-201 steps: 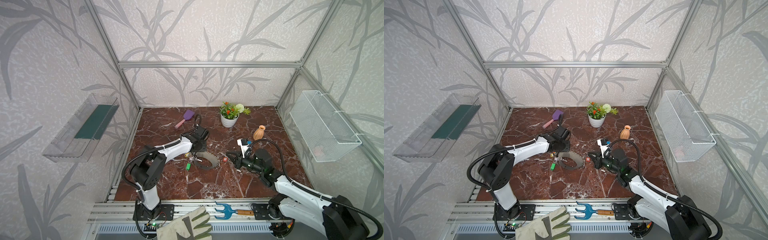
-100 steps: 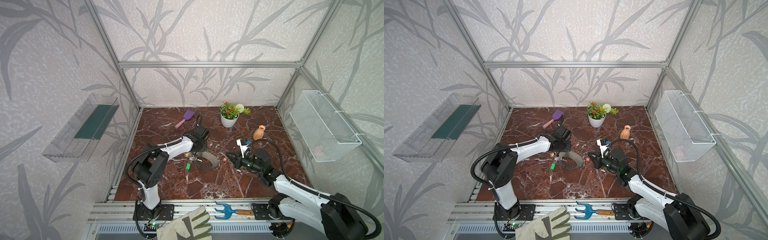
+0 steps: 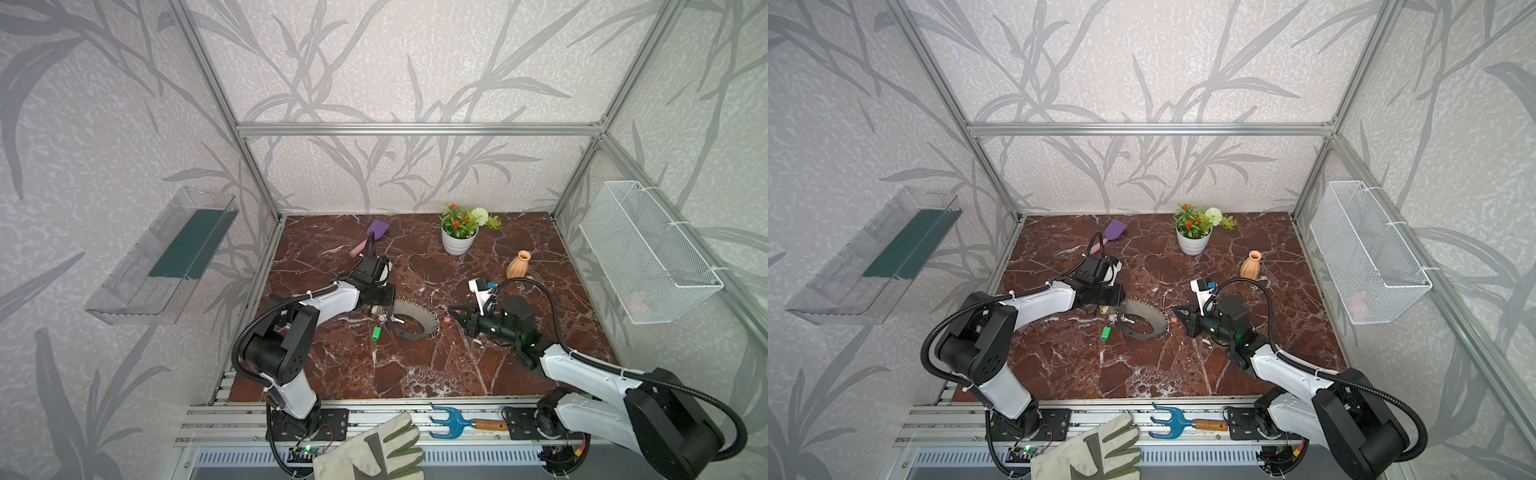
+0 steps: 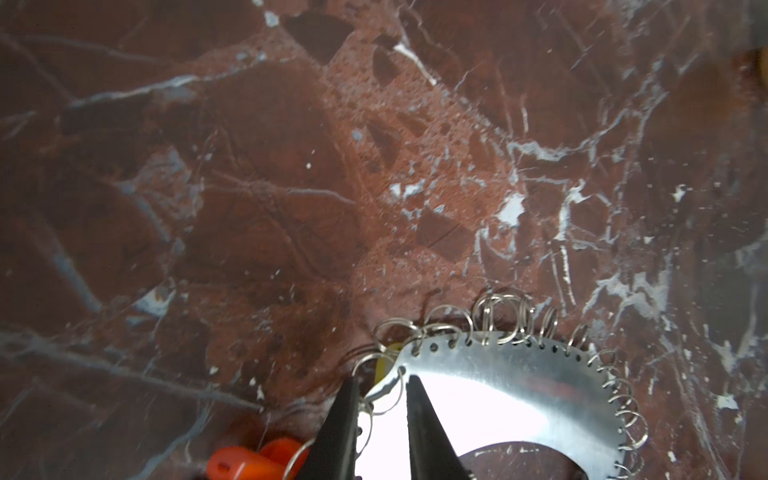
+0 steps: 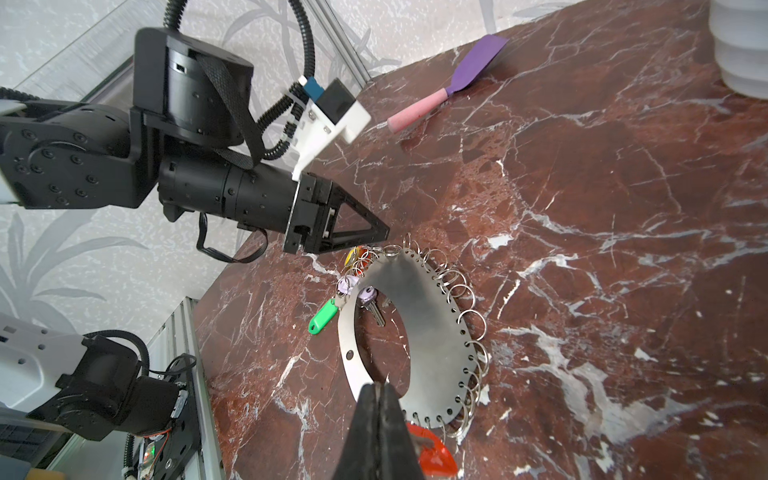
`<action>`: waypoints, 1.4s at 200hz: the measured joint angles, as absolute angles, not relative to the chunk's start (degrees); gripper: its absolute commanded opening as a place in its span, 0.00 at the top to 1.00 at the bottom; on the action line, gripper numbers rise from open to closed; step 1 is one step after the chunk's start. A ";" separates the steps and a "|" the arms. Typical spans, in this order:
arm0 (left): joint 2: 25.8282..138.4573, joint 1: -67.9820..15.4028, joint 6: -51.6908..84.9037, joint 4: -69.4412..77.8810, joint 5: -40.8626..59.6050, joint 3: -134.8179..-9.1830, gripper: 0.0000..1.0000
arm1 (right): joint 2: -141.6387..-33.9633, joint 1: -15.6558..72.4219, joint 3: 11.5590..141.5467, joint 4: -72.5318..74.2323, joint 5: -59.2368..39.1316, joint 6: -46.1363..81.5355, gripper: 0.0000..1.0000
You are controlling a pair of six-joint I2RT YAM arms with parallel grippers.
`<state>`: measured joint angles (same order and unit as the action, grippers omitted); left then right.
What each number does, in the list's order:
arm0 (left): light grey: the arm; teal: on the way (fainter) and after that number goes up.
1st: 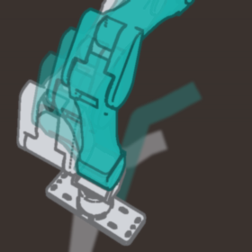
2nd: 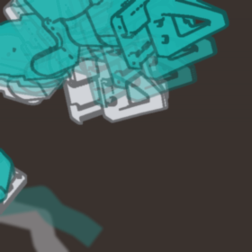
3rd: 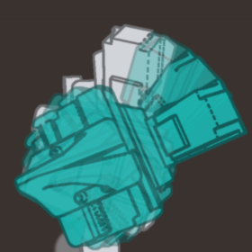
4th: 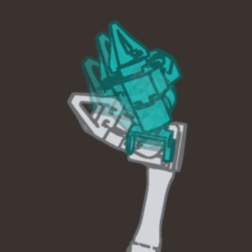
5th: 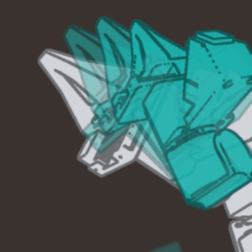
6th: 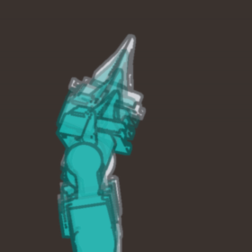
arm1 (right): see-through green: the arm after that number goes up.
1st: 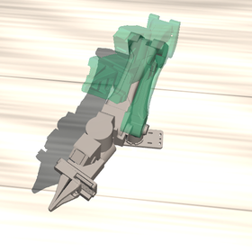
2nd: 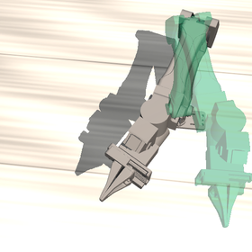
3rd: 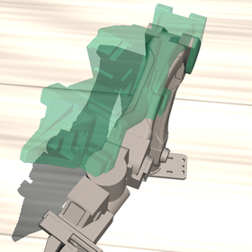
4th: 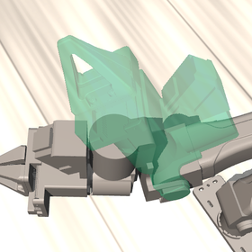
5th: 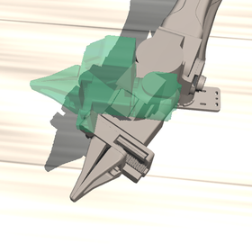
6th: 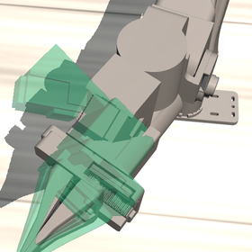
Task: Put the keys on the keyring
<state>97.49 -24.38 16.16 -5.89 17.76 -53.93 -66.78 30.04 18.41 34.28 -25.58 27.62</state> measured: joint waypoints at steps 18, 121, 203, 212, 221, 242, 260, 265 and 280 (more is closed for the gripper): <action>97.51 -23.55 14.98 -3.22 21.96 -53.93 0.72 | -67.85 30.04 18.41 34.74 -25.76 27.62 1.00; 101.25 -23.35 11.68 -2.48 29.04 -55.37 0.68 | -69.43 30.04 18.41 36.21 -25.96 27.57 1.00; 103.02 -23.35 11.29 -3.09 29.12 -57.06 0.67 | -70.96 30.04 18.48 37.08 -26.02 27.59 1.00; 103.20 -23.35 11.11 -3.27 29.23 -57.17 0.68 | -71.02 30.04 18.48 37.10 -26.02 27.57 1.00; 103.35 -23.35 11.05 -3.40 29.30 -57.25 0.69 | -71.11 30.04 18.50 37.10 -26.02 27.59 1.00; 103.94 -23.35 10.87 -3.55 29.65 -57.28 0.70 | -71.24 30.04 18.52 37.10 -26.04 27.57 1.00; 104.64 -23.46 10.46 -4.62 30.13 -57.63 0.70 | -71.33 30.04 18.55 37.12 -26.04 27.59 1.00; 104.90 -23.53 10.37 -4.86 30.26 -57.89 0.70 | -71.42 30.04 18.57 37.15 -26.06 27.57 1.00; 105.41 -23.57 10.04 -5.19 30.39 -58.57 0.70 | -71.66 30.04 18.57 37.19 -26.15 27.59 1.00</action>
